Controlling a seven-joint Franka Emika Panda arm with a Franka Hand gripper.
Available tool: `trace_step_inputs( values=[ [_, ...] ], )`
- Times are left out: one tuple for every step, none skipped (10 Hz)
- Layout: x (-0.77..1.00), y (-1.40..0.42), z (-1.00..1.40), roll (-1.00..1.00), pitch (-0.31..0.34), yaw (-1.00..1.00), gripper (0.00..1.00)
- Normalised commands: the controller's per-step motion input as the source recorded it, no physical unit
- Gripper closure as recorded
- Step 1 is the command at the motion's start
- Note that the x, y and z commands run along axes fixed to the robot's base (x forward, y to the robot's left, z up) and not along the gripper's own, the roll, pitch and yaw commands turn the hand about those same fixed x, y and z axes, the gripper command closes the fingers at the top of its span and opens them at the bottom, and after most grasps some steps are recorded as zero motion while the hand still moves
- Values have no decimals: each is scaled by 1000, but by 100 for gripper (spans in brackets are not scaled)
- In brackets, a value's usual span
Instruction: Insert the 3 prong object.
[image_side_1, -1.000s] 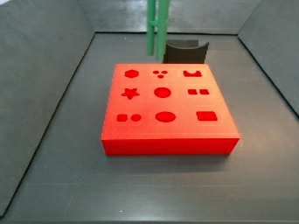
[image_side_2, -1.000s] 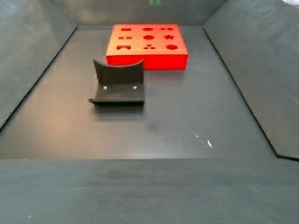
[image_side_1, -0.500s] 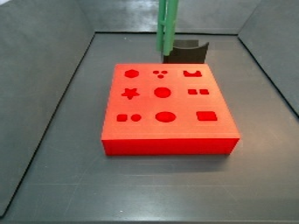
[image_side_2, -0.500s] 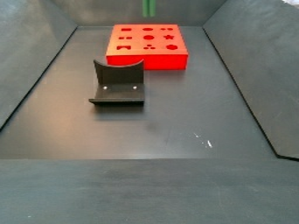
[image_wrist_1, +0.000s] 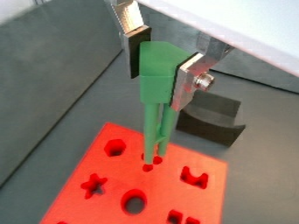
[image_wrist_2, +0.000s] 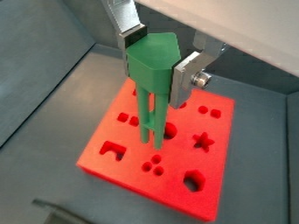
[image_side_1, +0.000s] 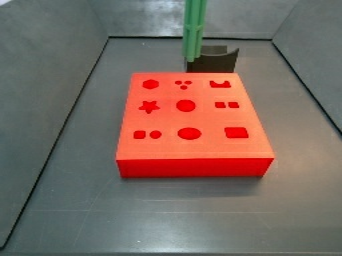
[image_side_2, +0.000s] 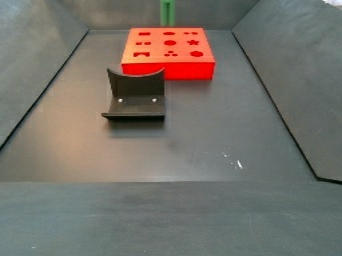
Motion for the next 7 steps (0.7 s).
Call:
trace_step_inputs(
  values=[
    [0,46,-94,151,-137,166,100],
    [-100,0,-146,196,-189,349,100],
    [-120,0,-166,281,-173,480,100],
    [0,0,-269,249,-160,546,100],
    [0,-51,-360,54,-209,480,100],
    [0,-37,-374,-79,-226,160,100],
    [0,-20,-363,-86,-257,0,100]
  ],
)
